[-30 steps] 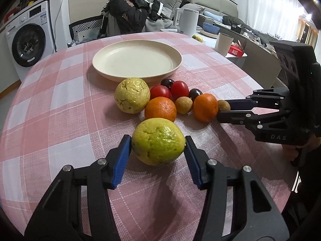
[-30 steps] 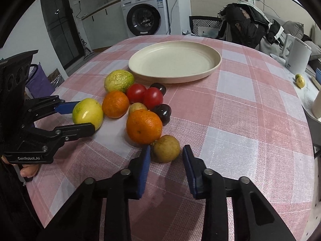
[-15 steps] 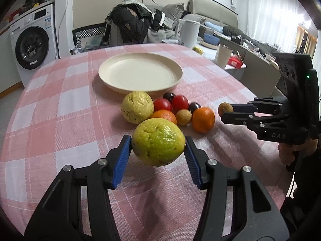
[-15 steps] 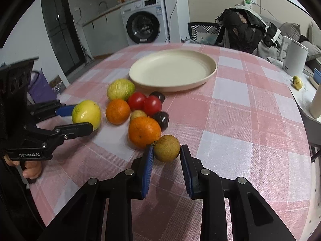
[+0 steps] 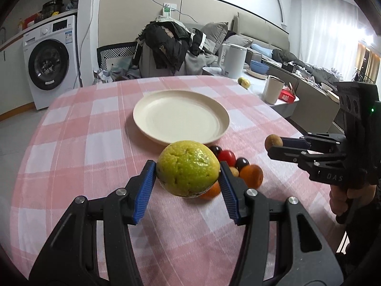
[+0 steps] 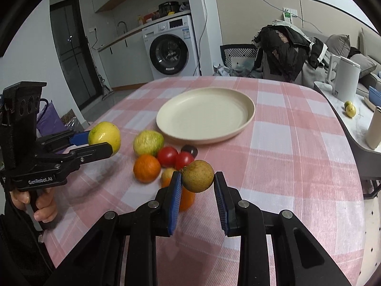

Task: Organize fruits
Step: 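Carry both fruits over the cream plate and open both tools to drop them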

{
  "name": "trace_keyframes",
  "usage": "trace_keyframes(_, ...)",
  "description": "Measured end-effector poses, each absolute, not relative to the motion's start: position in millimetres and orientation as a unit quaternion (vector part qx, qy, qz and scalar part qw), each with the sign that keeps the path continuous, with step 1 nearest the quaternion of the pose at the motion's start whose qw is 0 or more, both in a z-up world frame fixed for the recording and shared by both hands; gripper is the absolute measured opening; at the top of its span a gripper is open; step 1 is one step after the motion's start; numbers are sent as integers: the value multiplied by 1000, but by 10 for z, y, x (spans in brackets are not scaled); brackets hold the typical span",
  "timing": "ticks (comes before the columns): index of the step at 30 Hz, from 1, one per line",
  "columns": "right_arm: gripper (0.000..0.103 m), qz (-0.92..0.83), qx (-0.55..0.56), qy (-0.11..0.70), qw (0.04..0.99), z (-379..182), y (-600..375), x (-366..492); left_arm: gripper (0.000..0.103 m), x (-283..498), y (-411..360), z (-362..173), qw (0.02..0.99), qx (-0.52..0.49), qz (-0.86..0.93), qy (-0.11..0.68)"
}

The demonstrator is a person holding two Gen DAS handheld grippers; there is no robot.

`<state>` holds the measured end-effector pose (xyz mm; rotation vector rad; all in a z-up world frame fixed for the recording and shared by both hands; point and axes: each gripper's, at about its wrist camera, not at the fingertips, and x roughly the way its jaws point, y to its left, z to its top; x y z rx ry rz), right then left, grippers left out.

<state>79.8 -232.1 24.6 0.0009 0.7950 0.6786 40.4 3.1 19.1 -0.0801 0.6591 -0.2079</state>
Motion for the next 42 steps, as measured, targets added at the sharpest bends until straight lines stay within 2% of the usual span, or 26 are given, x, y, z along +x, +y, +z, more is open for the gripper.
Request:
trace_keyframes(13, 29, 322, 13, 369, 872, 355, -2208, 1059, 50, 792, -25, 362, 944, -42, -104, 310)
trace_keyframes(27, 29, 311, 24, 375, 873, 388, -2079, 1419, 50, 1272, -157, 304, 940, -27, -98, 325)
trace_keyframes(30, 29, 308, 27, 379, 872, 370, -2068, 1493, 46, 1357, -181, 270, 940, -22, -96, 327)
trace_keyframes(31, 29, 308, 28, 380, 872, 364, -2070, 1513, 39, 1380, -184, 261, 940, -20, -95, 328)
trace_keyframes(32, 29, 306, 30, 381, 872, 355, -2066, 1537, 36, 1414, -186, 247, 939, -19, -94, 331)
trace_keyframes(42, 29, 301, 35, 396, 867, 265, -2012, 1693, 35, 1639, -140, -4, 926, -28, -95, 364)
